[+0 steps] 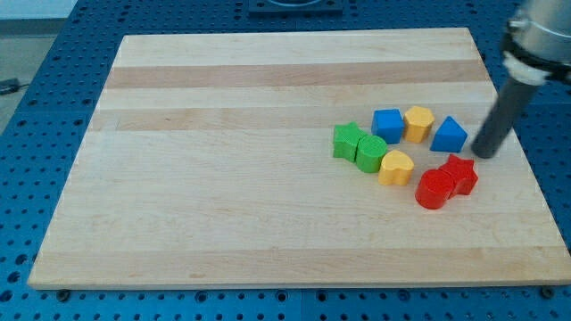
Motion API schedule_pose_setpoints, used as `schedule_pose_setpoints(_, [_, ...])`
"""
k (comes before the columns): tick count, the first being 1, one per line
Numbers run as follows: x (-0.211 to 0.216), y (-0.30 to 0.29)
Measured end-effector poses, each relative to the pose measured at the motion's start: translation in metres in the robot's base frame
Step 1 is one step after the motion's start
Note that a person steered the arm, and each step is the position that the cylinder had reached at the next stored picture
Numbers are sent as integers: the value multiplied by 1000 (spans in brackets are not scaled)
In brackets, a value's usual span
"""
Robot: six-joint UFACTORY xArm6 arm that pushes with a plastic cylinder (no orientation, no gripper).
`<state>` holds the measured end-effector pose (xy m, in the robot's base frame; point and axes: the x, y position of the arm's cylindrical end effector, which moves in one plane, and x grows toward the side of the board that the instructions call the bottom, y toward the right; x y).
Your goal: Move the blue triangle right to the blue cube
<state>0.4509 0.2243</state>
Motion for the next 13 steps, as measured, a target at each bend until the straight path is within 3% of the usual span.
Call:
schedule_pose_setpoints(2, [0, -42])
schedule_pose_setpoints(4, [15, -6])
schedule_pose_setpoints(10, [16, -88])
schedule_pose_setpoints(13, [-8, -90])
